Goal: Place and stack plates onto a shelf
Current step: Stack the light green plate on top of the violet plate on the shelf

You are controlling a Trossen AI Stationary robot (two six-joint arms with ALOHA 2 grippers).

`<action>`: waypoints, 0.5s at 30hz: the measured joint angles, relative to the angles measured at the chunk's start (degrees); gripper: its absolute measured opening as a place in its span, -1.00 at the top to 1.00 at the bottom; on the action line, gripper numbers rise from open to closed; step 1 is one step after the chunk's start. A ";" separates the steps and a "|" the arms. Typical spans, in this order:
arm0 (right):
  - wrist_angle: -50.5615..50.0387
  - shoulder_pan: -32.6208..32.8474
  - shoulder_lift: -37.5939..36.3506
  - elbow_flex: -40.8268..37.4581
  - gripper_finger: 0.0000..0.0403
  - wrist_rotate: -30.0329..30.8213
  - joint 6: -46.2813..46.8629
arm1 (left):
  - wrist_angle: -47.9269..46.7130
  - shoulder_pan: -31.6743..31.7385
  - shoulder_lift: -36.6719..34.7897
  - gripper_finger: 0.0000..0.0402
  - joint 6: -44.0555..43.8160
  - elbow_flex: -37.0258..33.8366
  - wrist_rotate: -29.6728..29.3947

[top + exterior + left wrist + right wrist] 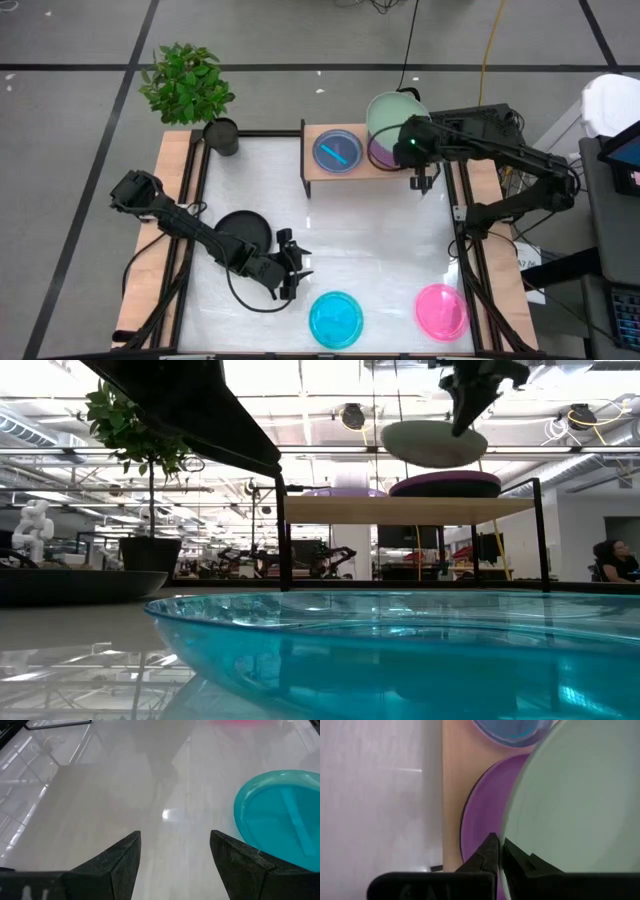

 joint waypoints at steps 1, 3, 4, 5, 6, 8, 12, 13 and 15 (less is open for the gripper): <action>0.06 -0.54 0.18 -0.34 1.00 -0.73 0.05 | 0.00 0.09 0.00 -0.21 -0.01 0.00 0.00; 0.03 -1.13 0.60 -1.55 1.00 -1.10 0.05 | -0.04 0.31 0.00 -0.21 0.00 0.00 -0.01; 0.11 -1.41 0.84 -2.28 1.00 -1.12 0.03 | -0.04 0.37 0.00 -0.21 0.00 0.00 -0.01; 0.29 -1.64 1.02 -3.08 1.00 -1.14 0.01 | -0.04 0.39 0.00 -0.21 0.00 0.00 0.00; 0.43 -1.88 1.08 -3.93 1.00 -1.16 0.01 | -0.04 0.39 0.00 -0.21 0.01 0.00 0.01; 1.15 -1.96 0.98 -5.65 1.00 -1.05 0.01 | -0.07 0.39 0.00 -0.21 0.15 0.00 0.01; 2.61 -1.92 1.02 -8.02 0.98 -1.10 0.36 | -0.09 0.39 0.02 -0.21 0.14 0.00 0.01; 2.69 -1.91 1.01 -8.45 0.96 -1.05 0.44 | -0.09 0.39 0.02 -0.21 0.15 0.00 0.01; 3.46 -1.91 0.93 -9.28 0.94 -0.62 0.16 | -0.09 0.39 0.01 -0.21 0.23 0.00 0.01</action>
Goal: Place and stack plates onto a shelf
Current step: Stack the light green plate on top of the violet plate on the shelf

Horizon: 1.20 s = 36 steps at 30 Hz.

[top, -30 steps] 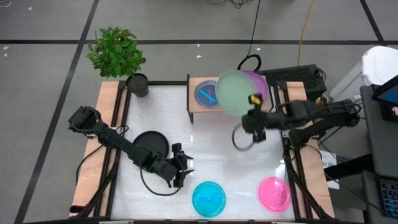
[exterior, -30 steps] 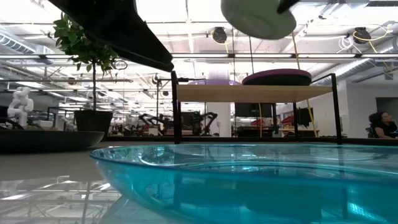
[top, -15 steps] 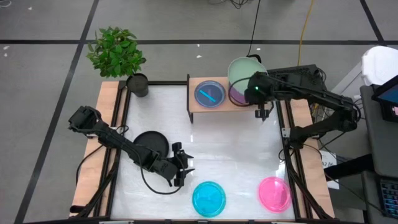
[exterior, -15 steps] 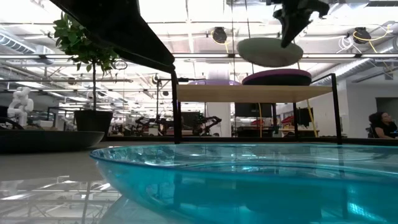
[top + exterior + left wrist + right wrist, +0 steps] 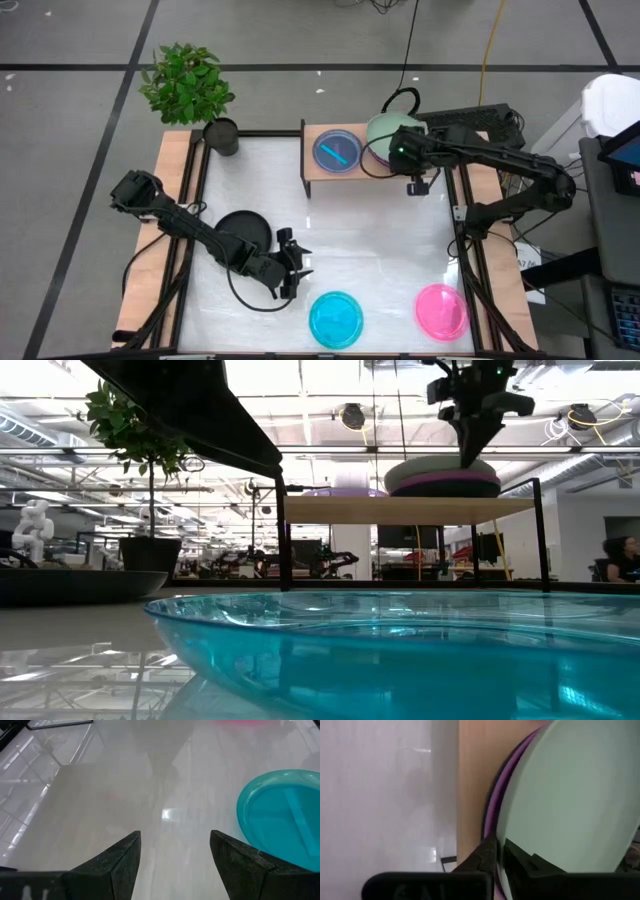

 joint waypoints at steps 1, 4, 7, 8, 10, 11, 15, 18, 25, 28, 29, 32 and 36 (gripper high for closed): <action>0.27 0.00 0.02 -0.38 0.93 0.96 -0.04 | 0.00 0.00 0.02 -0.21 0.17 0.00 0.00; 0.48 0.01 0.07 -1.13 0.91 3.96 0.36 | -0.02 0.00 0.02 -0.21 0.17 0.00 0.00; 1.44 0.02 0.02 -1.19 0.91 4.40 0.78 | -0.02 0.00 0.02 -0.21 0.12 0.00 0.00; 1.64 0.02 0.02 -1.19 0.91 4.29 0.79 | -0.03 0.00 0.02 -0.21 0.12 0.00 0.00; 1.80 0.07 -0.21 -1.19 0.90 4.22 0.92 | -0.04 0.00 0.02 -0.21 0.10 0.00 0.00; 1.78 0.15 -0.29 -1.19 0.90 4.22 0.92 | -0.06 0.00 0.02 -0.21 0.10 0.00 0.00; 1.79 0.17 -0.28 -1.19 0.90 4.22 1.13 | -0.11 0.00 0.02 -0.21 0.07 0.00 0.00; 1.68 0.17 -0.31 -1.19 0.90 4.20 1.77 | -0.41 0.00 0.02 -0.21 0.07 0.00 0.00; 0.73 0.20 -0.31 -1.19 0.90 4.16 3.18 | -0.41 0.00 0.02 -0.21 0.05 0.00 0.00; 0.73 0.20 -0.35 -1.19 0.90 4.11 3.40 | -0.41 0.00 0.02 -0.21 0.07 0.00 0.02; 0.73 0.20 -0.47 -1.19 0.90 4.11 3.66 | -0.41 0.00 0.02 -0.21 0.05 0.00 0.02; 1.13 0.24 -1.10 -1.19 0.85 4.11 4.06 | -0.42 0.00 0.02 -0.21 -0.07 0.00 0.02; 1.65 0.24 -2.87 -1.19 0.66 3.96 5.18 | -0.41 0.00 0.02 -0.21 -0.08 0.00 0.06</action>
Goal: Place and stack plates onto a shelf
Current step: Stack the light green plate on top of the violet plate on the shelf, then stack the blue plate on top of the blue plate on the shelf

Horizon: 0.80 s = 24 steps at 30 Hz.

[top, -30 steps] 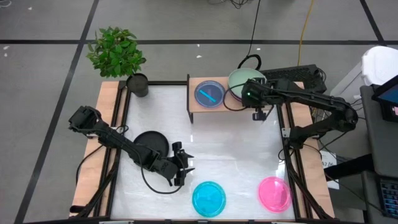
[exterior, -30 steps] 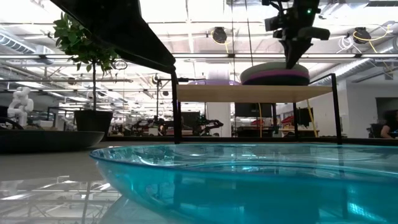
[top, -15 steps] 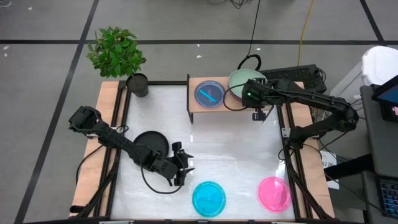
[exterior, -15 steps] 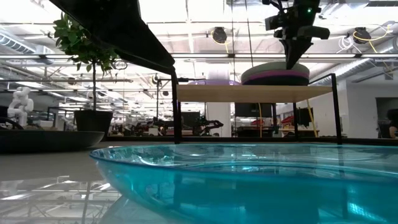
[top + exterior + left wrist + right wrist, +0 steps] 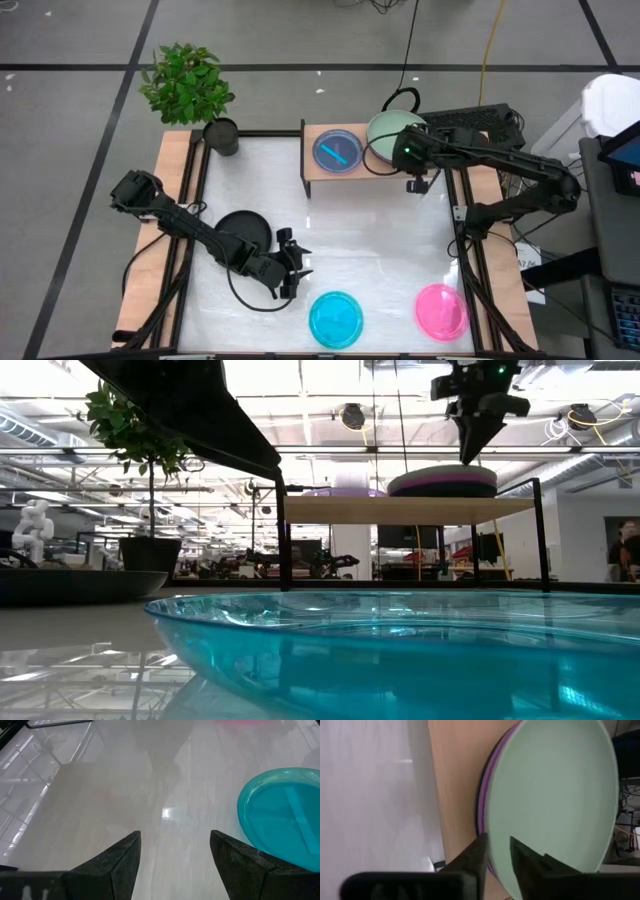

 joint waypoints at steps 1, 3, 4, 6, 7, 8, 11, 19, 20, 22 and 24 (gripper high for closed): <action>-0.06 0.00 -0.51 0.00 0.60 -0.03 0.09 | 0.03 0.00 0.00 -0.21 0.03 0.00 0.01; -0.08 0.00 -1.63 0.00 0.50 -0.57 0.14 | 0.09 0.00 0.00 -0.21 0.04 0.00 0.01; -0.06 0.00 -2.16 0.00 0.46 -1.50 0.19 | 0.08 0.00 0.00 -0.21 0.04 0.00 0.05; 0.27 0.00 -3.16 0.00 0.39 -3.01 0.40 | 0.33 0.00 0.00 -0.21 0.04 0.00 0.29; 0.64 0.16 -3.62 0.00 0.37 -3.59 0.81 | 0.39 0.00 0.00 -0.21 0.02 0.00 0.41; 0.96 0.33 -4.08 0.00 0.35 -4.31 1.36 | 0.39 0.00 0.00 -0.21 0.00 0.00 0.53; 1.24 1.69 -5.17 0.00 0.35 -4.52 3.46 | 0.44 0.00 0.00 -0.21 -0.01 0.00 1.24; 1.77 9.87 -7.11 0.00 0.40 -4.55 13.27 | 0.48 -0.09 0.00 -0.21 -0.50 0.00 2.14; 2.01 11.24 -7.25 0.00 0.40 -4.55 14.65 | 0.48 -0.14 0.00 -0.21 -0.50 0.00 2.82; 2.32 14.11 -7.36 0.00 0.40 -4.48 17.68 | 0.48 -0.41 0.00 -0.21 -0.50 0.00 3.85; 2.30 16.92 -7.30 0.00 0.40 -4.36 21.06 | 0.50 -0.89 0.00 -0.21 -0.50 0.00 4.72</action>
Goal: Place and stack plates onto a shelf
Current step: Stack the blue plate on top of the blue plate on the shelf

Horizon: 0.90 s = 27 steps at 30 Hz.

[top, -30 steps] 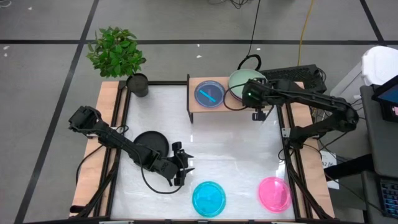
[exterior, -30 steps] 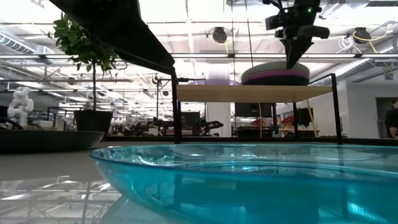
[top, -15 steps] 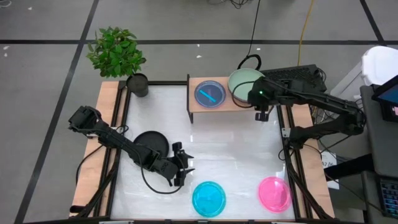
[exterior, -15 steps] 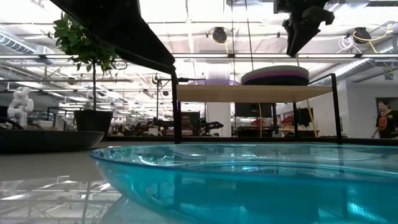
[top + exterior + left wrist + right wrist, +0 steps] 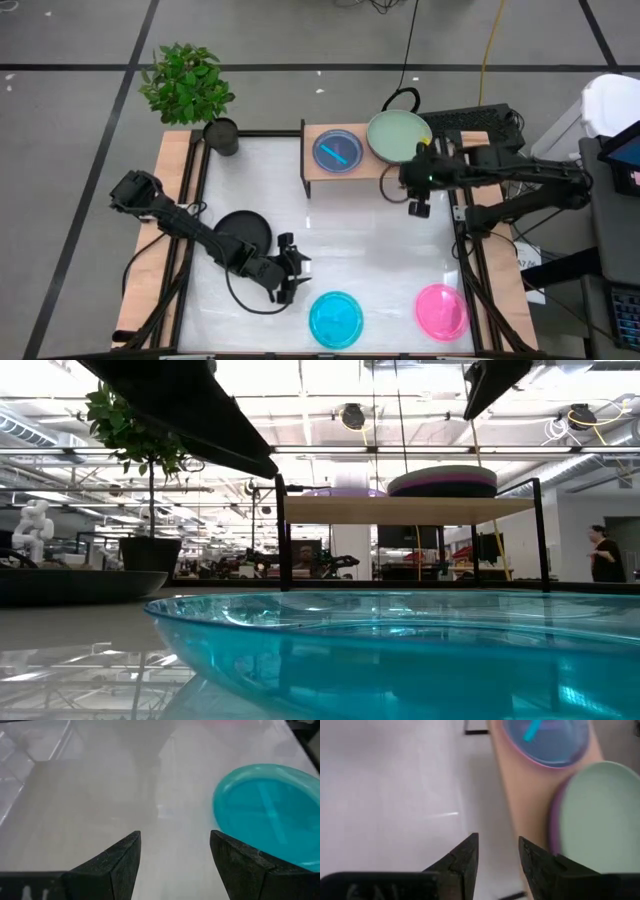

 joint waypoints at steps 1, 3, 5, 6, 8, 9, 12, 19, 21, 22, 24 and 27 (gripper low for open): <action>0.07 1.52 0.25 0.00 0.40 -0.04 1.57 | -0.02 -0.33 0.00 -0.21 0.00 0.00 0.30; 0.61 4.78 0.85 0.00 0.40 -0.02 4.13 | -0.06 -1.10 0.00 -0.21 0.49 0.00 1.19; 2.48 8.42 1.66 0.00 0.40 -0.01 6.01 | -0.11 -2.02 0.00 -0.21 0.98 0.00 2.16; 3.67 10.17 2.00 0.00 0.40 -0.04 6.76 | -0.10 -2.44 0.00 -0.21 1.19 0.00 2.66; 5.92 13.80 2.79 0.00 0.40 -0.01 8.06 | -0.11 -3.55 0.00 -0.21 1.70 0.00 3.28; 7.14 15.46 3.17 0.00 0.40 0.14 8.73 | -0.19 -4.20 0.00 -0.21 1.90 0.00 3.34; 9.36 20.09 4.53 0.00 0.40 1.88 10.74 | -0.55 -6.24 0.00 -0.21 2.67 0.00 3.57; 9.58 29.09 8.07 -0.24 0.40 7.63 20.58 | 0.96 -9.65 2.55 -0.21 5.95 0.07 1.23; 10.01 31.02 8.99 -1.15 0.40 7.87 23.36 | 1.68 -10.39 3.09 -0.21 7.02 0.07 1.65; 10.52 31.96 9.32 -1.91 0.40 7.83 24.55 | 2.09 -10.73 3.17 -0.21 7.87 0.07 2.14; 12.34 33.78 9.62 -4.11 0.40 7.69 26.91 | 3.96 -11.17 3.16 -0.21 10.27 0.07 3.66; 16.92 35.73 9.55 -8.22 0.40 7.63 29.53 | 5.55 -11.97 3.13 -0.21 14.35 0.07 4.73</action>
